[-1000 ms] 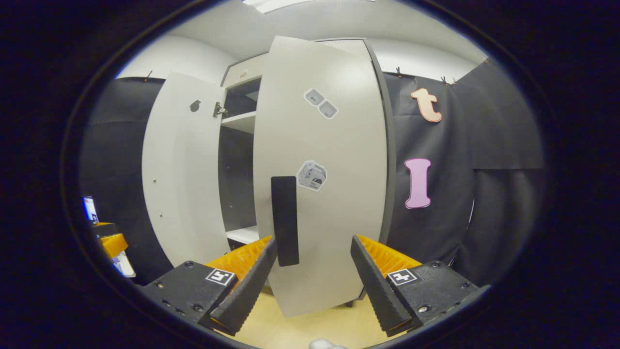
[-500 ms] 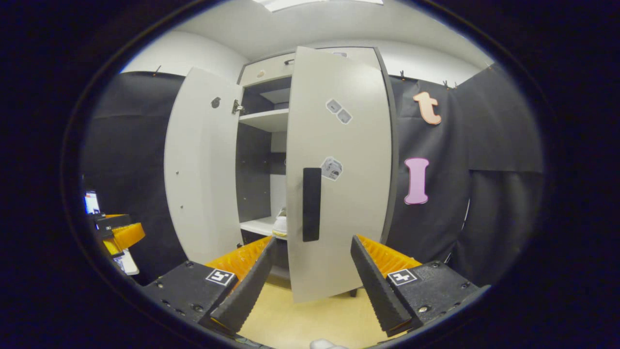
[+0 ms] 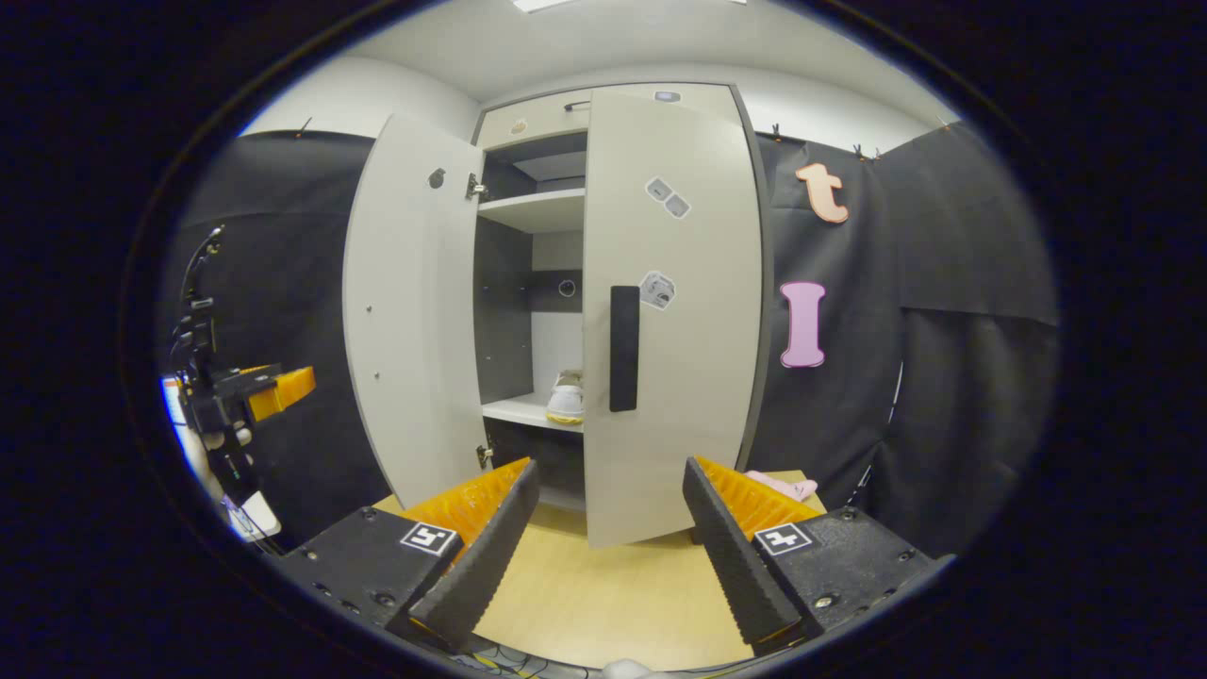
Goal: Grab one shoe with the right hand and put it into the shoe cabinet, grab the other shoe with the left hand and put it into the shoe cabinet; then close the right door with the right hand and the left door with the left hand.
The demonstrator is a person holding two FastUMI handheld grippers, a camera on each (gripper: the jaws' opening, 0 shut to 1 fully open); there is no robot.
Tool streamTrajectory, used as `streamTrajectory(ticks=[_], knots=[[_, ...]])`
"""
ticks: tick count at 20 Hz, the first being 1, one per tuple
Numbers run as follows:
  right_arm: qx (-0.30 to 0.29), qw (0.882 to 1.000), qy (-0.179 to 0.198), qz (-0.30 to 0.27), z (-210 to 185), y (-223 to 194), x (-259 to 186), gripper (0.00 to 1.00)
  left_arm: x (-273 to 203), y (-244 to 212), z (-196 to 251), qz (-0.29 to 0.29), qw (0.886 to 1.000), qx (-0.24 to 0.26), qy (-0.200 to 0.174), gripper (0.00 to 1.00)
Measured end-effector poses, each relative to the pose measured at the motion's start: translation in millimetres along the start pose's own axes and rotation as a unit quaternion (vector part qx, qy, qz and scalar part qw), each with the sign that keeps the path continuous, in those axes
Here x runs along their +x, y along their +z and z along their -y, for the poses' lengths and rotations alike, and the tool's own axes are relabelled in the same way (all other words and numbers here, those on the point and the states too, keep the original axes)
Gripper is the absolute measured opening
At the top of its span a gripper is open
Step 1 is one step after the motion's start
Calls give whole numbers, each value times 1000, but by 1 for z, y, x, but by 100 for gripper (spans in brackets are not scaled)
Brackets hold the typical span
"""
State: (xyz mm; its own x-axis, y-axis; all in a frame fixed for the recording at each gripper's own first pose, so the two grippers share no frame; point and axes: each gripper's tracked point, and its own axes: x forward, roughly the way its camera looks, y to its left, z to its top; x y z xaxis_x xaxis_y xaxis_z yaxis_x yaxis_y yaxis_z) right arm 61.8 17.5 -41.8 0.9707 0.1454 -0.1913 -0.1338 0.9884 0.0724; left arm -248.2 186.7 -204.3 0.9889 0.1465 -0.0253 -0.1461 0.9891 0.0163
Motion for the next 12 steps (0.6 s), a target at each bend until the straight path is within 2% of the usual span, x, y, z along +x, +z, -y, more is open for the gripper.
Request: streamTrajectory(ticks=[3,6,12], knots=[[-3,1000,-1,-5,-11,-4,-8,99,46,2,-19,-2,1000,-14,14,95],[-5,1000,-3,-12,-16,-9,-15,100,83,5,-24,0,1000,-7,14,96],[-1,1000,-5,-20,-17,-16,-22,100,95,12,-11,18,1000,-2,2,92]])
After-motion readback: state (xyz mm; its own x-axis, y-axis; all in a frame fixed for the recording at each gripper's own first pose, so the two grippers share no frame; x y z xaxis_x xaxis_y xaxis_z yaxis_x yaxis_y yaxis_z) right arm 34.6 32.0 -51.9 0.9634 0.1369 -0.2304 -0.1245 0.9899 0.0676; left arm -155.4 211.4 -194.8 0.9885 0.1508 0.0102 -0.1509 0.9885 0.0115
